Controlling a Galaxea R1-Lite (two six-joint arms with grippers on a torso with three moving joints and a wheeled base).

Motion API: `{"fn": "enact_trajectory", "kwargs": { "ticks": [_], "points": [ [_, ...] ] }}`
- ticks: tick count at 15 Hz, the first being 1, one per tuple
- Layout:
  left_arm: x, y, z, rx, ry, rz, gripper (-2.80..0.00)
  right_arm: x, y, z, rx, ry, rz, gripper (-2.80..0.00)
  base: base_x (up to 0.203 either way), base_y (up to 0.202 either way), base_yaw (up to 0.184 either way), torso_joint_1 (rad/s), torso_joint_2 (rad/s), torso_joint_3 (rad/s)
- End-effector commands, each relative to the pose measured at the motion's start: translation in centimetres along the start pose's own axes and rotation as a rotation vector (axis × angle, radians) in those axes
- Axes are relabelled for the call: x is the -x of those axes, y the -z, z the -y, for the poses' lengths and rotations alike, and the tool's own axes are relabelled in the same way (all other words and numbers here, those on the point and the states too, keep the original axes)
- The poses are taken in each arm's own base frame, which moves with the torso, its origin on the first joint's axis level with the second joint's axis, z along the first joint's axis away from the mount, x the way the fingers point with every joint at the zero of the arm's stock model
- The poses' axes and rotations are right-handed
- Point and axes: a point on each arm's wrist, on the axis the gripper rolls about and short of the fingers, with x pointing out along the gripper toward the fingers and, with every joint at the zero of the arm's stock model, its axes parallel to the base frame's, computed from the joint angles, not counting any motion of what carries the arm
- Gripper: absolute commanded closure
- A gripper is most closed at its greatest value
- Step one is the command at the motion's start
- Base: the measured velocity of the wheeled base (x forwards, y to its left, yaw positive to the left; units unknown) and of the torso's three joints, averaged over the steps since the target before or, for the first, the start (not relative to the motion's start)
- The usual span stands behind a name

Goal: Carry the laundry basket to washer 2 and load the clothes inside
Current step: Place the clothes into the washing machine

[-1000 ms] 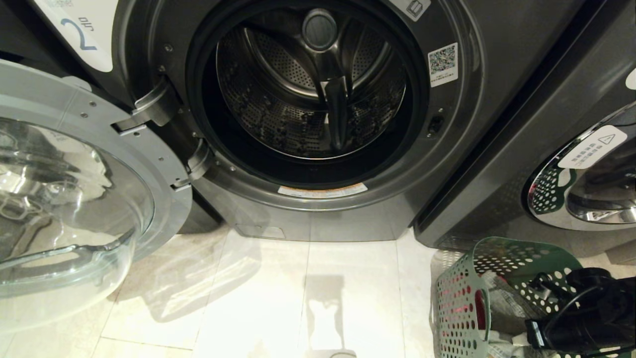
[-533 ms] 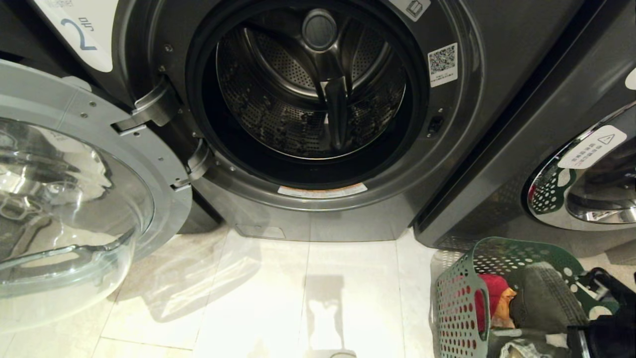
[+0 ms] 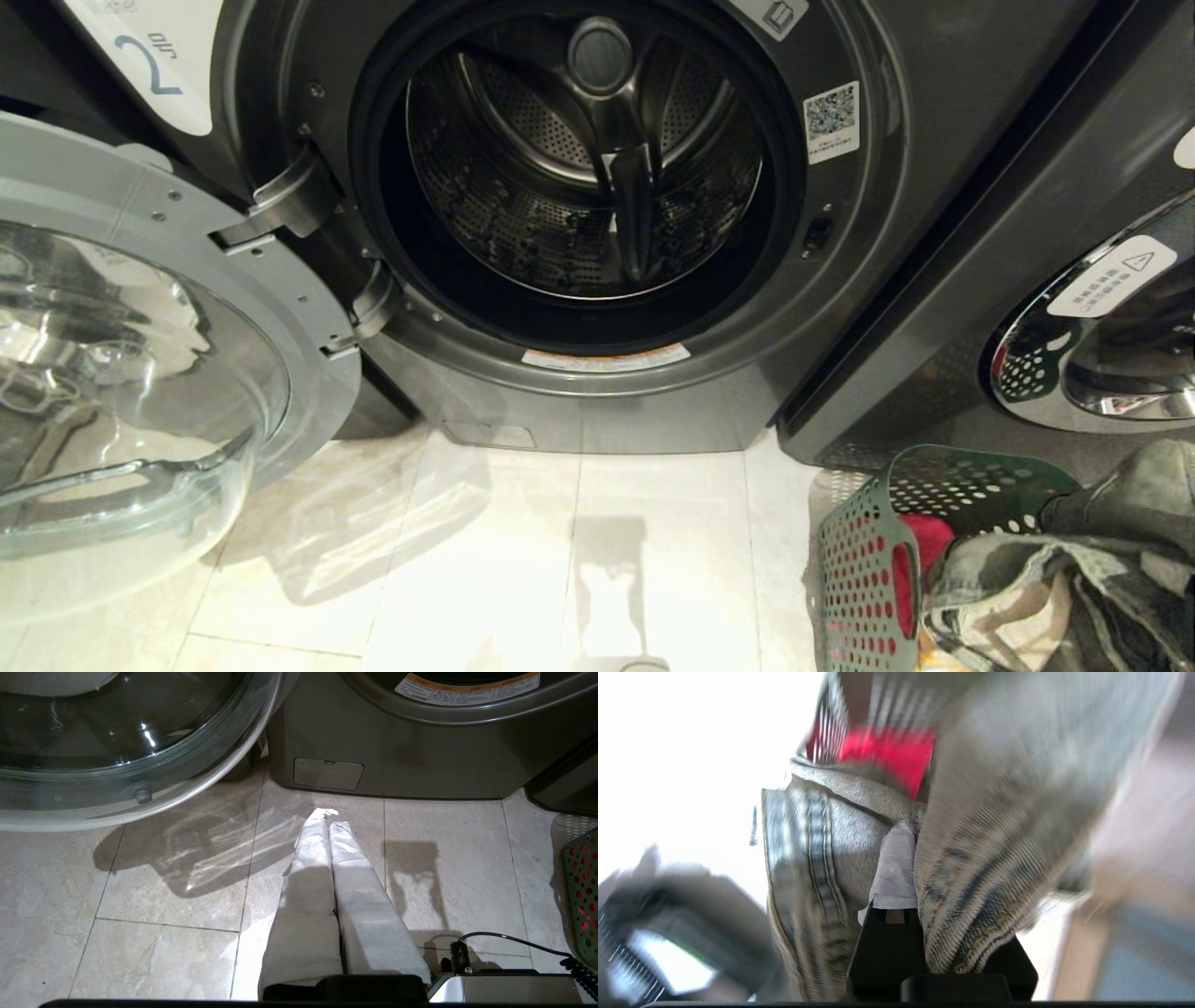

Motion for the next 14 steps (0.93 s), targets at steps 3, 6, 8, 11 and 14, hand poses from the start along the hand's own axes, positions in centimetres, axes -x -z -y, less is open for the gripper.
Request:
{"fn": "enact_trajectory", "kwargs": {
  "ticks": [3,6,8,11,14],
  "points": [
    [-0.1,0.3,0.0,0.000,0.000,-0.010,0.00,5.6,-5.1,-1.0,0.130,-0.055,0.304,0.00,0.000,0.000,0.000,0.000,0.00,0.000],
    [-0.1,0.3,0.0,0.000,0.000,-0.010,0.00,7.9,-6.9,-2.2,0.187,-0.280,0.349,0.00,0.000,0.000,0.000,0.000,0.00,0.000],
    [-0.1,0.3,0.0,0.000,0.000,-0.009,0.00,8.5,-7.6,-3.0,0.225,-0.433,0.349,0.00,0.000,0.000,0.000,0.000,0.00,0.000],
    [-0.1,0.3,0.0,0.000,0.000,-0.010,0.00,7.3,-8.9,-4.8,0.266,-0.625,0.317,0.00,0.000,0.000,0.000,0.000,0.00,0.000],
    [-0.1,0.3,0.0,0.000,0.000,-0.010,0.00,4.5,-10.6,-7.7,0.296,-0.749,0.264,0.00,0.000,0.000,0.000,0.000,0.00,0.000]
  ]
}}
